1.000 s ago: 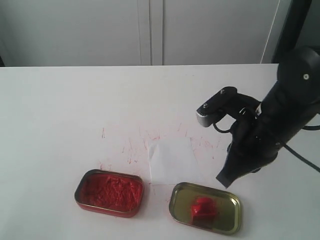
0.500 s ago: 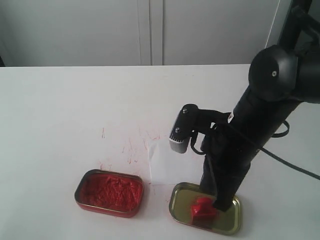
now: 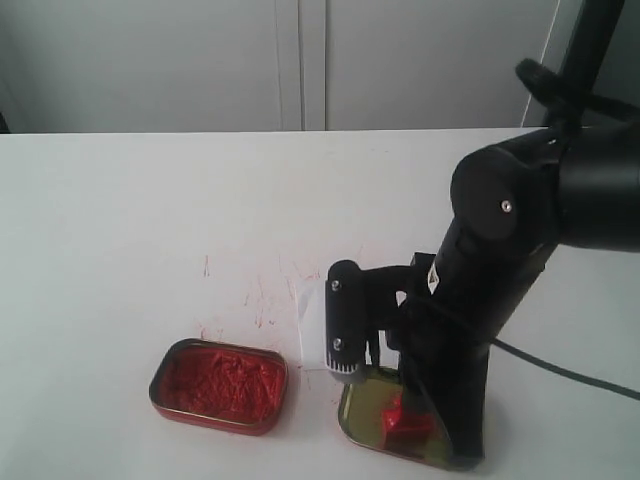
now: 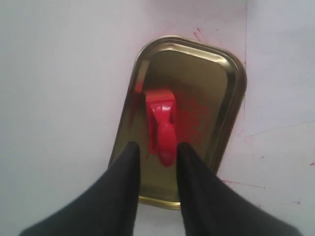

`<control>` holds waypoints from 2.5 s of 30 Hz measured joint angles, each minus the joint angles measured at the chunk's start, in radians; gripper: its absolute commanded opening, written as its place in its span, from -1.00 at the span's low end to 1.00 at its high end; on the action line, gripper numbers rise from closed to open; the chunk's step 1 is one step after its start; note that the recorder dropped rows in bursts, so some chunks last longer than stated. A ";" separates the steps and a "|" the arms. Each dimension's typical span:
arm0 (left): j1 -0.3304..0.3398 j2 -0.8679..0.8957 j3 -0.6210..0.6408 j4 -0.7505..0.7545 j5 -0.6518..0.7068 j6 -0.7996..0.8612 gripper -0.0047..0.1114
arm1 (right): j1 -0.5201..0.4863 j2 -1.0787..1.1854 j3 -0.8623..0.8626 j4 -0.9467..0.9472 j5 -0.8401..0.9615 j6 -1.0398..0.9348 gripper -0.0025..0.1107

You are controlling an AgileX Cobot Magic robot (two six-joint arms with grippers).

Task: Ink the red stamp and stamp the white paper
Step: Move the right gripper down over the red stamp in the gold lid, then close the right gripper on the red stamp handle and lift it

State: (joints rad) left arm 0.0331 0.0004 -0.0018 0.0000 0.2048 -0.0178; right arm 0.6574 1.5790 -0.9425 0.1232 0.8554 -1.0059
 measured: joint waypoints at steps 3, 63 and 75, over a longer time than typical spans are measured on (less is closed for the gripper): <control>0.000 0.000 0.000 0.000 0.000 0.000 -0.92 | 0.015 0.000 0.027 -0.030 -0.032 0.000 -0.40; 0.000 0.000 0.000 0.000 0.000 0.000 -0.92 | 0.021 0.066 0.058 -0.020 -0.163 0.056 -0.96; 0.000 0.000 0.000 0.000 0.000 0.000 -0.92 | 0.021 -0.032 0.042 -0.024 -0.159 0.207 -0.96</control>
State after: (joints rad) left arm 0.0331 0.0004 -0.0018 0.0000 0.2048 -0.0178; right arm 0.6787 1.5474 -0.9009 0.0991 0.6968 -0.7991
